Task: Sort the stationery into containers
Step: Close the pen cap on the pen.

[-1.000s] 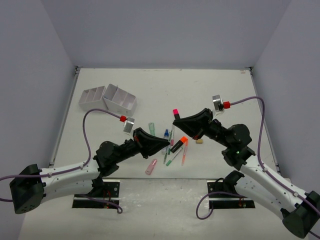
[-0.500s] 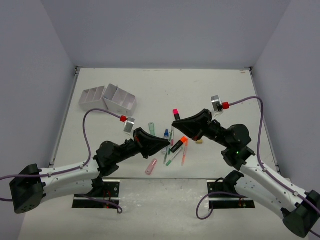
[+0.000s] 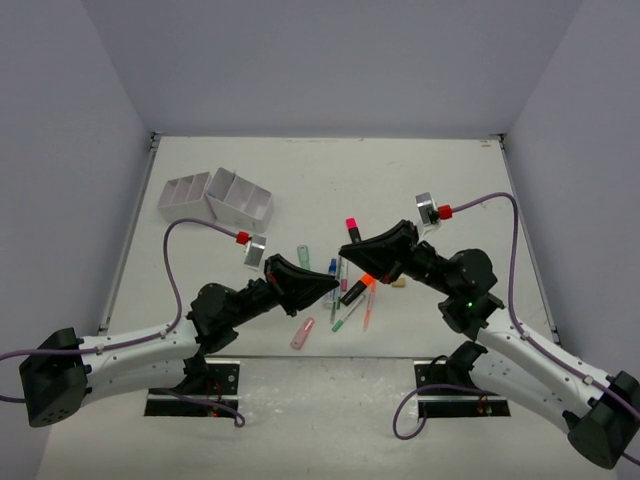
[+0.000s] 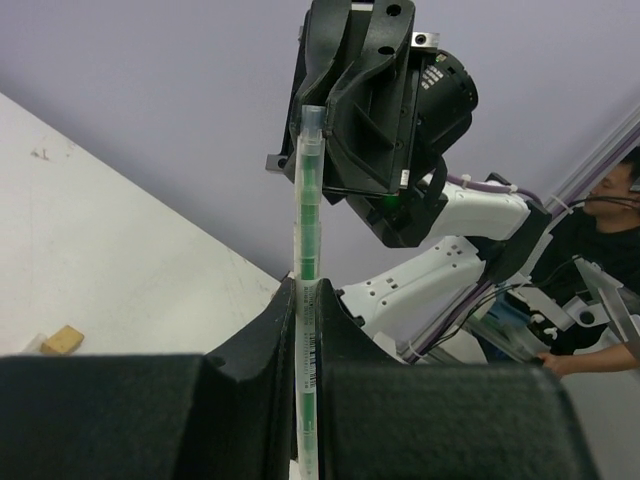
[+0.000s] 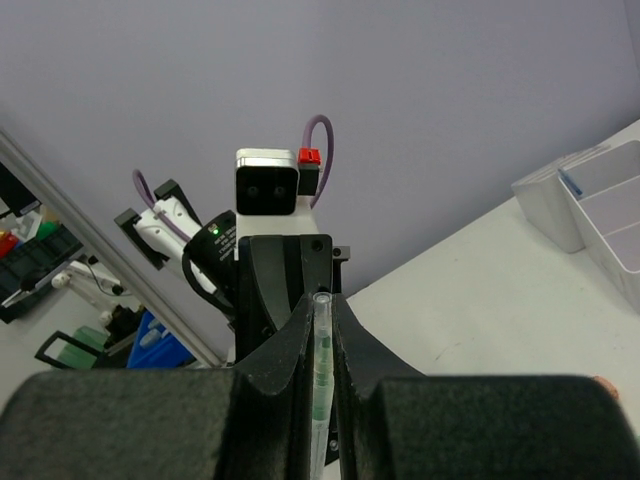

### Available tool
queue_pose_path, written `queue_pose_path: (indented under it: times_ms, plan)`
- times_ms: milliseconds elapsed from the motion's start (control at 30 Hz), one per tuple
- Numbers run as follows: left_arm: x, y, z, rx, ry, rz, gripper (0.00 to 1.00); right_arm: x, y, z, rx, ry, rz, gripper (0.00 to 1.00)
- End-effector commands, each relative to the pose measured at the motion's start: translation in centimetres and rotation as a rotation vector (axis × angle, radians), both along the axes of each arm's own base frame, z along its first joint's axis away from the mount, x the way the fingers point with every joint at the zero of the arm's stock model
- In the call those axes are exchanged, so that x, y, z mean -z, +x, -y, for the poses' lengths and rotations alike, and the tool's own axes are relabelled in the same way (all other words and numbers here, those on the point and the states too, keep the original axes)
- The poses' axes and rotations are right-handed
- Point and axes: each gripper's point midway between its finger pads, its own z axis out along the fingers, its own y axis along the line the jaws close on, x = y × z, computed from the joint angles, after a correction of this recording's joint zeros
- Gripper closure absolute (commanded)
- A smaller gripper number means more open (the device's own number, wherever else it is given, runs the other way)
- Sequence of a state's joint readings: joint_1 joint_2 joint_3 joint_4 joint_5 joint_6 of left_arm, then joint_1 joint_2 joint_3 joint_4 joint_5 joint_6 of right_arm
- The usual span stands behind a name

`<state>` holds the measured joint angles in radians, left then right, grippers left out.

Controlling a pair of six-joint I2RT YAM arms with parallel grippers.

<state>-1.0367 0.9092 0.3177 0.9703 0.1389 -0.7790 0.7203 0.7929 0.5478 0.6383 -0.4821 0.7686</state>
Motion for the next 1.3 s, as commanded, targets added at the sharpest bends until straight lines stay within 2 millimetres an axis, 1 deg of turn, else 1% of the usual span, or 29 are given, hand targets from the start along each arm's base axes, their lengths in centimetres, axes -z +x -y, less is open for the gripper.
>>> queue_pose_path:
  times_ms: [0,67,200,333,400,433,600,633,700,800,833,867,900,933,967,1000,1067,1133,1200,1233,1267]
  plan:
    - [-4.7,0.0,-1.7,-0.063,-0.159,0.122,1.0,-0.3,-0.7,-0.5,-0.031,0.03,0.01,1.0]
    - [-5.0,0.1,-1.9,-0.074,-0.17,0.132,1.0,-0.3,-0.7,-0.5,-0.029,0.033,0.014,1.0]
    - [-5.8,0.6,-2.1,-0.106,-0.184,0.146,1.0,-0.1,-0.7,-0.6,-0.025,0.028,0.018,0.97]
    - [-6.1,1.1,-1.6,-0.124,-0.147,0.162,1.0,0.7,-0.8,-1.0,-0.042,0.003,0.011,0.86]
    - [-6.0,1.1,-1.4,-0.121,-0.138,0.167,1.0,0.7,-1.0,-1.1,-0.047,0.001,0.01,0.72]
    - [-6.0,1.0,-1.2,-0.114,-0.132,0.171,1.0,0.7,-1.0,-1.0,-0.047,0.0,0.011,0.68]
    - [-5.2,0.8,-0.4,-0.084,-0.103,0.172,1.0,0.4,-1.2,-1.1,-0.053,-0.01,0.018,0.63]
    - [-5.1,0.8,-0.4,-0.081,-0.105,0.169,1.0,0.4,-1.2,-1.1,-0.052,-0.013,0.018,0.64]
    - [-4.8,0.8,-0.2,-0.075,-0.098,0.162,1.0,0.4,-1.2,-1.2,-0.052,-0.014,0.019,0.72]
    - [-4.7,0.8,0.3,-0.061,-0.088,0.164,1.0,0.2,-1.4,-1.3,-0.062,-0.019,0.031,0.95]
    - [-4.8,0.8,0.3,-0.058,-0.087,0.166,1.0,0.2,-1.4,-1.3,-0.063,-0.02,0.032,0.99]
    - [-4.6,0.9,0.5,-0.059,-0.075,0.159,1.0,0.2,-1.4,-1.3,-0.062,-0.021,0.033,1.0]
    - [-4.7,1.0,0.7,-0.059,-0.071,0.159,0.97,0.2,-1.5,-1.2,-0.059,-0.019,0.037,1.0]
    - [-4.5,1.1,0.9,-0.056,-0.053,0.157,0.88,0.1,-1.5,-1.1,-0.054,-0.014,0.04,1.0]
    - [-4.1,1.1,1.3,-0.048,-0.031,0.151,0.71,0.0,-1.4,-1.0,-0.045,-0.011,0.043,1.0]
    - [-4.1,1.1,1.5,-0.04,-0.02,0.152,0.61,-0.1,-1.4,-0.9,-0.037,-0.009,0.045,1.0]
    - [-3.3,1.1,2.3,-0.017,0.011,0.138,0.58,-0.6,-1.2,-0.7,-0.018,-0.003,0.055,1.0]
    - [-2.7,1.0,2.7,0.0,0.019,0.13,0.6,-0.8,-1.1,-0.6,-0.009,-0.006,0.057,1.0]
    - [-2.0,0.8,3.0,0.028,0.024,0.12,0.68,-1.2,-1.1,-0.5,-0.003,-0.003,0.064,1.0]
    - [-1.6,0.7,3.2,0.038,0.026,0.114,0.76,-1.4,-1.1,-0.5,-0.001,-0.001,0.067,1.0]
    - [-1.4,0.6,3.3,0.043,0.029,0.107,0.89,-1.5,-1.0,-0.5,0.0,0.001,0.071,1.0]
